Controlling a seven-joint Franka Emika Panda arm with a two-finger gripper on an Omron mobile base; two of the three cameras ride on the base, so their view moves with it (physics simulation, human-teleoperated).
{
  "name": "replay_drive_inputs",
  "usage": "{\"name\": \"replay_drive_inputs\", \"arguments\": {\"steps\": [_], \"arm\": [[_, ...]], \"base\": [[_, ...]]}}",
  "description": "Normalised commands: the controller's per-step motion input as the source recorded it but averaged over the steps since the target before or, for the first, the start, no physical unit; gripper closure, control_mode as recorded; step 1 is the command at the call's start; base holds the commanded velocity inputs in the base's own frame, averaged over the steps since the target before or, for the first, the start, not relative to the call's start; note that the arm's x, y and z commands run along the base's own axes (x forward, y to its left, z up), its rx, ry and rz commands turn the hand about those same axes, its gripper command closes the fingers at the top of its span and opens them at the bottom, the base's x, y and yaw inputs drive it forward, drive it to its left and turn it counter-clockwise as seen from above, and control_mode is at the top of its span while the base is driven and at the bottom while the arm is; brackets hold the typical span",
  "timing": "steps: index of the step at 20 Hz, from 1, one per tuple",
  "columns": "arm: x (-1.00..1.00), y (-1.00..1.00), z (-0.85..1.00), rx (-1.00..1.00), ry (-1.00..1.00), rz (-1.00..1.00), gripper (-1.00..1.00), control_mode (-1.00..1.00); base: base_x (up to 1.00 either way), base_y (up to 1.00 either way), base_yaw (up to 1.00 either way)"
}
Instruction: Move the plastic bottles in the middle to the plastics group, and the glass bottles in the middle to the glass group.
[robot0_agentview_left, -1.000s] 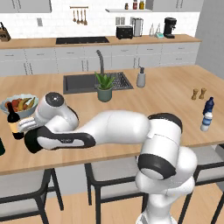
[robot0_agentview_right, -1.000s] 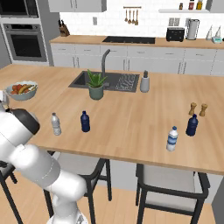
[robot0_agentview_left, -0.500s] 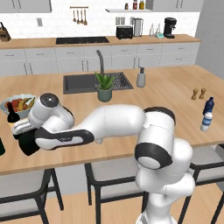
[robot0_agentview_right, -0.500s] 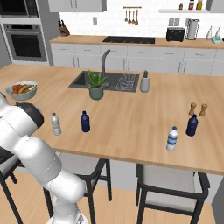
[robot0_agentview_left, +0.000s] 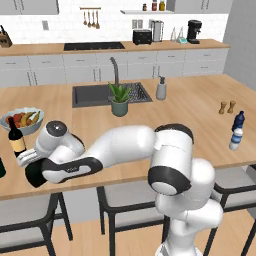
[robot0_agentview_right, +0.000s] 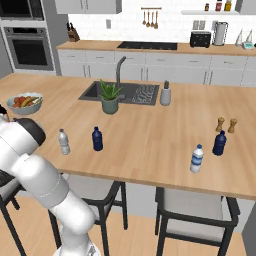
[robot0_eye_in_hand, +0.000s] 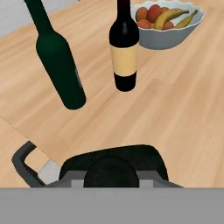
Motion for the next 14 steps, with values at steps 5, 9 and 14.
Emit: {"name": "replay_drive_inputs", "arguments": {"steps": [5,9,14], "arm": [[0.16,0.14,0.12,-0.02,-0.08,0.00,1.00,-1.00],[0.61,0.15,0.09,0.00,-0.04,0.00,1.00,-1.00],[0.37,0.17,0.00,0.00,0.00,0.00,1.00,-1.00]], "base": [[0.00,0.00,0.00],[0.00,0.00,0.00],[0.00,0.00,0.00]]}}
